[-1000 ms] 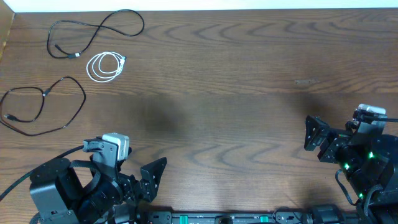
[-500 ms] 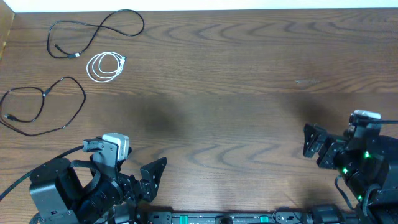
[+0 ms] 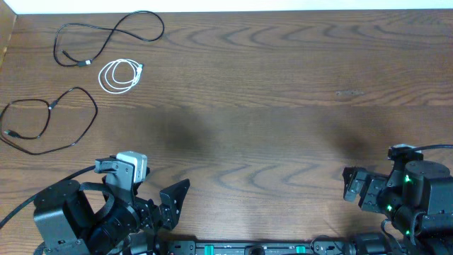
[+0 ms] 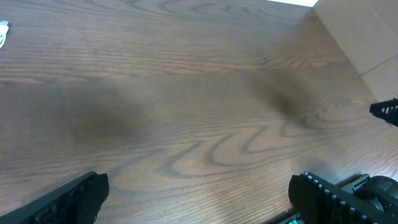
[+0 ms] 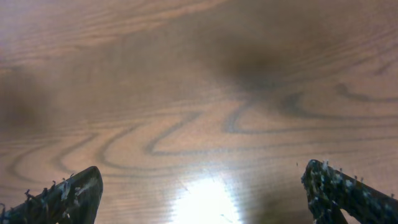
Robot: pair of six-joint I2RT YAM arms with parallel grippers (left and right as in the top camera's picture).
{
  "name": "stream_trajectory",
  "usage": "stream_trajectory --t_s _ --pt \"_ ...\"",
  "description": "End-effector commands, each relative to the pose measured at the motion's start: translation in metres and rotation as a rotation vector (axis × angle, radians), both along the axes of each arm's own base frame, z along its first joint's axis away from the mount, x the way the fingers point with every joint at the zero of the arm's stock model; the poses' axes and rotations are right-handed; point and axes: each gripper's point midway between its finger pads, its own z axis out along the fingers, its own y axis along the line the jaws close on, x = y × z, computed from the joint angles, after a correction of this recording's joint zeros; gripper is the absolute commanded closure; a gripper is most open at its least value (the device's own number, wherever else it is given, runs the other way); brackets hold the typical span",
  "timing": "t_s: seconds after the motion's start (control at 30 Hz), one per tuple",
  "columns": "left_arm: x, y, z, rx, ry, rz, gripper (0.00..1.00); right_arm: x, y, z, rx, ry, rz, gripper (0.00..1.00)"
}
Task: Untangle cables
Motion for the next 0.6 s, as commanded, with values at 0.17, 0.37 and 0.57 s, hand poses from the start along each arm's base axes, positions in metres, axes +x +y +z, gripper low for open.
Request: stream_trajectory --t_s 0.17,0.37,0.57 --pt "0.0 0.001 0.001 0.011 -0.009 0.001 0.02 -0.005 -0.003 -0.002 -0.005 0.011 -0.011 0.01" --pt "0.0 0.001 0.001 0.011 -0.009 0.001 0.02 -0.009 -0.01 0.002 -0.011 -0.024 -0.048 0.01" --pt "0.0 0.001 0.001 0.011 -0.009 0.001 0.02 -0.012 -0.027 0.014 -0.082 -0.138 -0.095 0.01"
